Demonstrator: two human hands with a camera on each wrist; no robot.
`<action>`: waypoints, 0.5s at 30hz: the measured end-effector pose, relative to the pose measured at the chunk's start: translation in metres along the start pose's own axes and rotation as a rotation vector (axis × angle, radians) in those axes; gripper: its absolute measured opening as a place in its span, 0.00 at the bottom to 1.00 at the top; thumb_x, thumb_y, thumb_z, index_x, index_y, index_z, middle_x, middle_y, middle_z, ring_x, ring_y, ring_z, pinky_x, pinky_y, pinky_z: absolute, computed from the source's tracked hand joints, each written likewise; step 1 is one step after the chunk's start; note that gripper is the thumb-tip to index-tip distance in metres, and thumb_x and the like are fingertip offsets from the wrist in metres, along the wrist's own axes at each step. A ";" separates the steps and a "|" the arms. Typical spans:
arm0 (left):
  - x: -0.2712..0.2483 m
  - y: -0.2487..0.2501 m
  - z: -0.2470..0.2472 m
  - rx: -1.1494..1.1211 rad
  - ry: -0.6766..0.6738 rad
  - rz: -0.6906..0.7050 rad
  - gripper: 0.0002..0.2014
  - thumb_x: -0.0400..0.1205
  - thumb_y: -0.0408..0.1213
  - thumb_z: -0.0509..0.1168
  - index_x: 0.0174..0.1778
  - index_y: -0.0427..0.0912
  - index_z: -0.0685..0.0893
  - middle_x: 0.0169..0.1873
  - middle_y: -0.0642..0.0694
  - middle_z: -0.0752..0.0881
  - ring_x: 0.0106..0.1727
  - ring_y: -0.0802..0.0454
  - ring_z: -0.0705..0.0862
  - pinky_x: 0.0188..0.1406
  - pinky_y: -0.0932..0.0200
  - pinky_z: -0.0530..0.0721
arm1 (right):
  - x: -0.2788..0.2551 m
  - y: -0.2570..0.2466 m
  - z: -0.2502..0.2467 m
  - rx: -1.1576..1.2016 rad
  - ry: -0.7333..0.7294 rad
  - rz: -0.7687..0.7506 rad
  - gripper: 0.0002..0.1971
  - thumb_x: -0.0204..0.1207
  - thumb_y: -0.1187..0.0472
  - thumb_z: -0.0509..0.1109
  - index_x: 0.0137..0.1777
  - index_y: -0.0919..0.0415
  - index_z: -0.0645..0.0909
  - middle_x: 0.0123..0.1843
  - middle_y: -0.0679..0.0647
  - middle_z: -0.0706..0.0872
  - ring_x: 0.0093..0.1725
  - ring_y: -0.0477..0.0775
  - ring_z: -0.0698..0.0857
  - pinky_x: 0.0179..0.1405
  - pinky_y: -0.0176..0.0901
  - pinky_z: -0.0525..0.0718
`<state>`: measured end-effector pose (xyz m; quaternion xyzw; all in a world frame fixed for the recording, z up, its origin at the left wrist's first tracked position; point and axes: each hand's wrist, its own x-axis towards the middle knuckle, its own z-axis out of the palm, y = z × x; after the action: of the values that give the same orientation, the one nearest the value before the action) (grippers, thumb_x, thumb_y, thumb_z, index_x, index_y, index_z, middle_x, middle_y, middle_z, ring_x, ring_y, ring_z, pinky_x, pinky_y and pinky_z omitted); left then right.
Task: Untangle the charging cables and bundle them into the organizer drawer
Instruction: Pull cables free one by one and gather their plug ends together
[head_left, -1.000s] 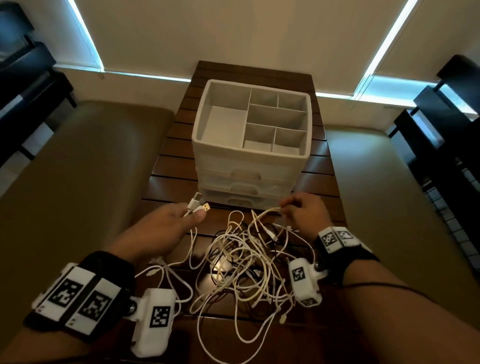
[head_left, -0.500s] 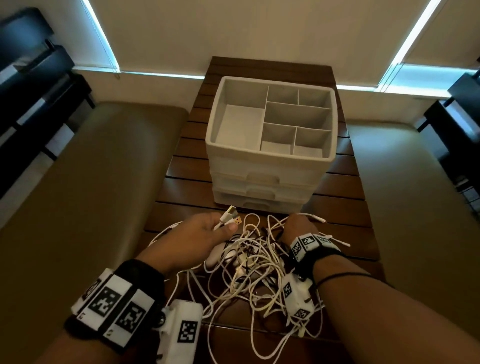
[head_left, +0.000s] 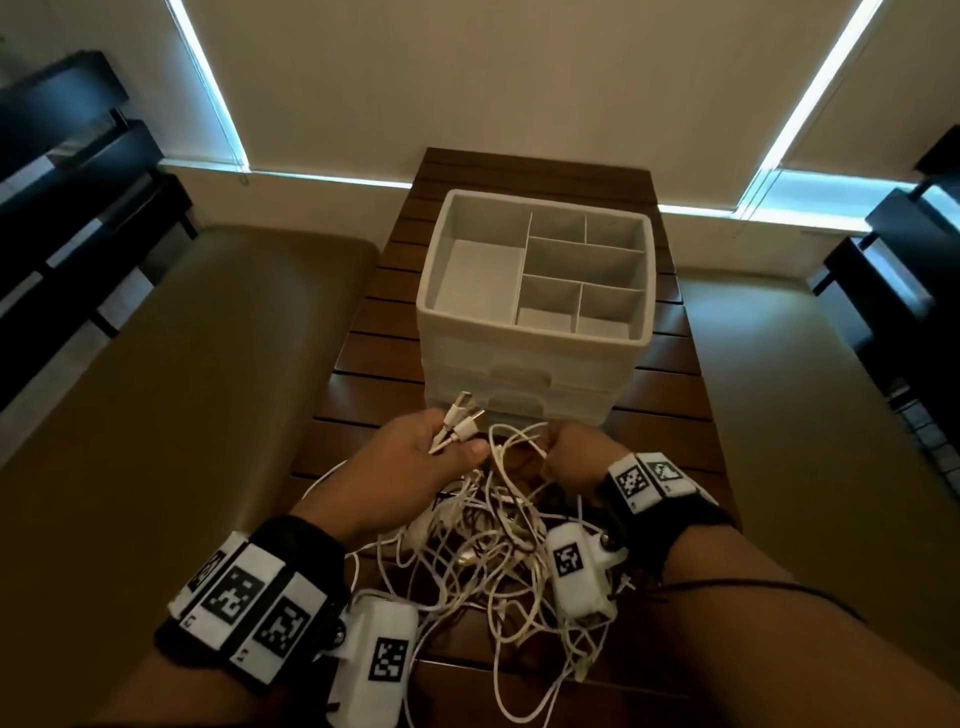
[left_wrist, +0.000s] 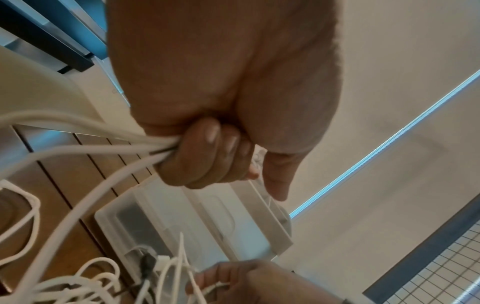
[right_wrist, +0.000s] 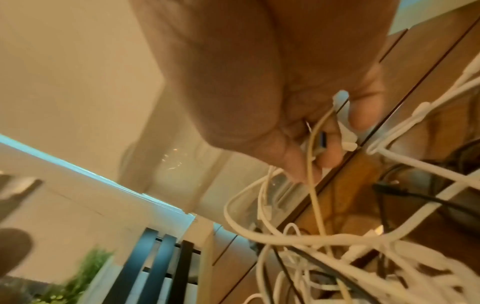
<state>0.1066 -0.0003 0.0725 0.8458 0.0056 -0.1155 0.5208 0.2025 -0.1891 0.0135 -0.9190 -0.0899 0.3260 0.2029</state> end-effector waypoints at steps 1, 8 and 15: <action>0.001 0.000 0.001 -0.025 0.004 -0.005 0.09 0.82 0.47 0.68 0.46 0.44 0.84 0.35 0.45 0.86 0.36 0.62 0.83 0.39 0.66 0.80 | -0.004 -0.004 -0.003 0.018 0.007 -0.040 0.13 0.75 0.63 0.69 0.58 0.63 0.86 0.56 0.60 0.89 0.56 0.60 0.87 0.57 0.50 0.86; -0.001 0.009 0.004 -0.036 -0.001 -0.009 0.22 0.72 0.59 0.69 0.45 0.41 0.81 0.37 0.38 0.83 0.41 0.39 0.85 0.52 0.36 0.85 | -0.033 -0.009 0.004 0.088 0.264 -0.189 0.14 0.72 0.65 0.71 0.57 0.58 0.87 0.55 0.57 0.90 0.56 0.57 0.87 0.54 0.43 0.82; 0.001 0.001 0.009 -0.001 0.096 -0.018 0.10 0.78 0.39 0.73 0.37 0.46 0.78 0.28 0.55 0.78 0.26 0.63 0.74 0.33 0.60 0.75 | -0.052 -0.014 0.003 -0.022 0.332 -0.196 0.08 0.71 0.54 0.71 0.47 0.56 0.83 0.46 0.54 0.89 0.47 0.57 0.85 0.48 0.49 0.83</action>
<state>0.1063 -0.0085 0.0692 0.8500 0.0380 -0.0794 0.5194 0.1600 -0.1912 0.0463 -0.9491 -0.1480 0.1476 0.2355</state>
